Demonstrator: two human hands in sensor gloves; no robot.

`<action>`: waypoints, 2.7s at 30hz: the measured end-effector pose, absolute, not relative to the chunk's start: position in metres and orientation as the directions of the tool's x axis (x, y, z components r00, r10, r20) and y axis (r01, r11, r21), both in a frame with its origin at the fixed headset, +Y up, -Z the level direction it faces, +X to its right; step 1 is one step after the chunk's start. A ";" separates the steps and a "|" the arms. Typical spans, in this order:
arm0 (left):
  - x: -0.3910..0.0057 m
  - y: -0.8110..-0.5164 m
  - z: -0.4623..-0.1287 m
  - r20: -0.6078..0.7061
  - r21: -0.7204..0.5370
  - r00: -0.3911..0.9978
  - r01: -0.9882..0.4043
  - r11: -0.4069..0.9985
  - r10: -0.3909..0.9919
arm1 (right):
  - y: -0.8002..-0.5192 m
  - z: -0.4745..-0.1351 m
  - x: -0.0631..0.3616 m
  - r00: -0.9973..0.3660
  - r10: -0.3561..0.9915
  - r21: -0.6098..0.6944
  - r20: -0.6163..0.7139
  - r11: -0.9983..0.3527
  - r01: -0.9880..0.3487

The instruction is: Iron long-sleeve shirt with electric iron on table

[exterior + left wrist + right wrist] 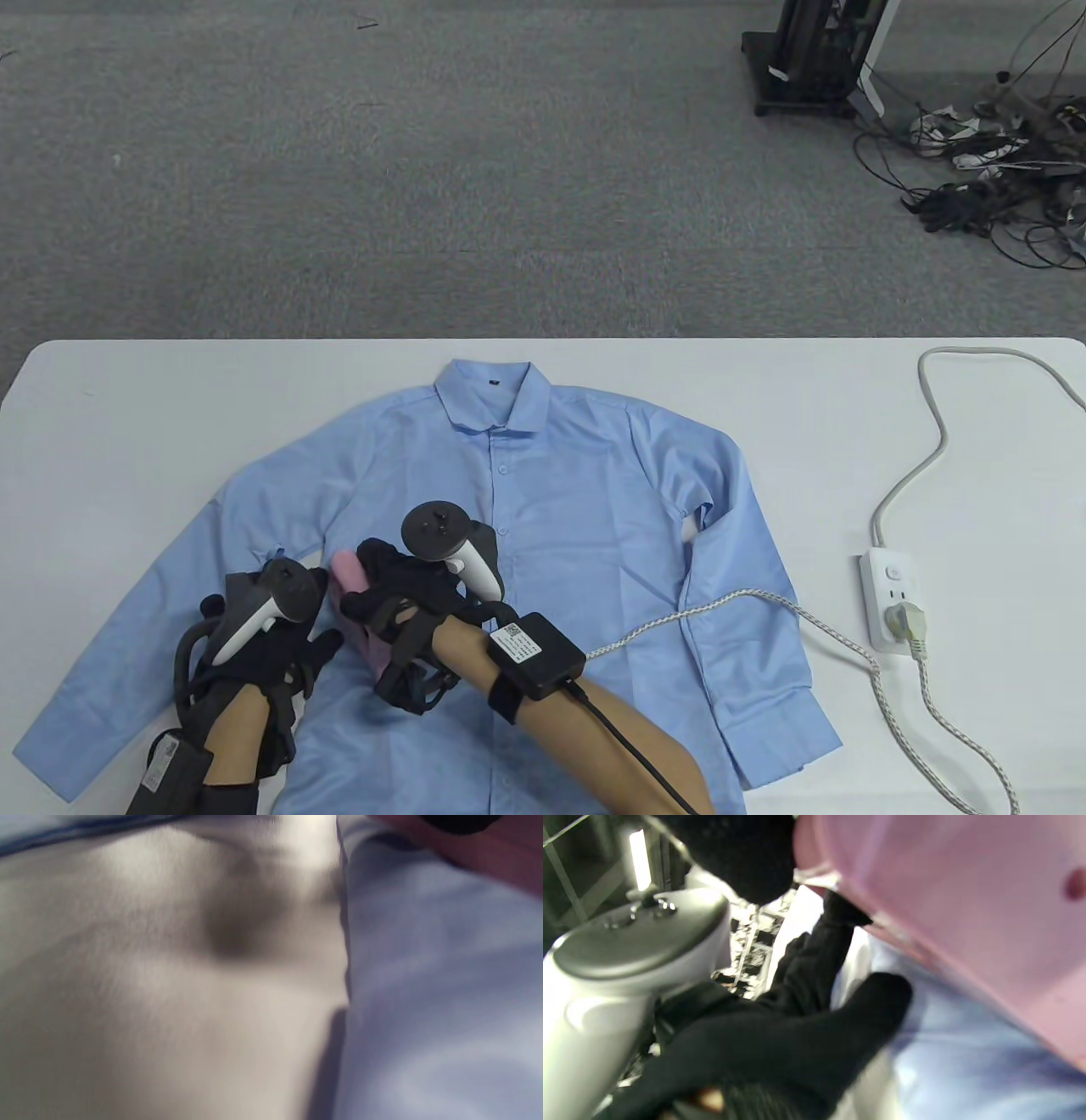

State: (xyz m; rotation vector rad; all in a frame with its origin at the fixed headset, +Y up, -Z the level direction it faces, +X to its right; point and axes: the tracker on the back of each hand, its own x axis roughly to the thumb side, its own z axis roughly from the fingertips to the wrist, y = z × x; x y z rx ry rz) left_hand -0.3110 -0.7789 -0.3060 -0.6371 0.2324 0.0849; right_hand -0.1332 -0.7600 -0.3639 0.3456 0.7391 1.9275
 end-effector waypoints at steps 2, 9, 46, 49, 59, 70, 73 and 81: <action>-0.307 -0.785 -0.306 -0.244 -0.625 0.969 -0.136 0.769 -0.027 | -0.761 -0.369 -0.135 -0.481 0.869 0.683 -0.117 -0.282 -0.674; -0.306 -0.788 -0.306 -0.255 -0.645 0.959 -0.074 0.761 -0.122 | -0.759 -0.379 -0.138 -0.552 0.820 0.671 -0.152 -0.324 -0.666; -0.338 -0.732 -0.292 -0.426 -0.347 0.892 -0.314 0.884 0.149 | -0.734 -0.328 -0.107 -0.478 0.847 0.761 -0.234 -0.146 -0.632; -0.340 -0.737 -0.292 -0.439 -0.358 0.887 -0.320 0.877 0.144 | -0.742 -0.305 -0.126 -0.507 0.819 0.788 -0.268 -0.116 -0.604; -0.341 -0.763 -0.297 -0.424 -0.449 0.900 -0.307 0.839 0.103 | -0.773 -0.291 -0.143 -0.485 0.807 0.812 -0.337 -0.012 -0.584; -0.331 -0.790 -0.302 -0.326 -0.596 0.945 -0.184 0.782 -0.026 | -0.774 -0.289 -0.128 -0.435 0.808 0.730 -0.398 -0.008 -0.683; -0.328 -0.792 -0.302 -0.350 -0.602 0.936 -0.212 0.770 -0.016 | -0.774 -0.291 -0.123 -0.418 0.810 0.709 -0.413 -0.002 -0.705; -0.324 -0.792 -0.302 -0.364 -0.584 0.931 -0.227 0.780 -0.001 | -0.774 -0.293 -0.103 -0.388 0.814 0.650 -0.433 -0.016 -0.760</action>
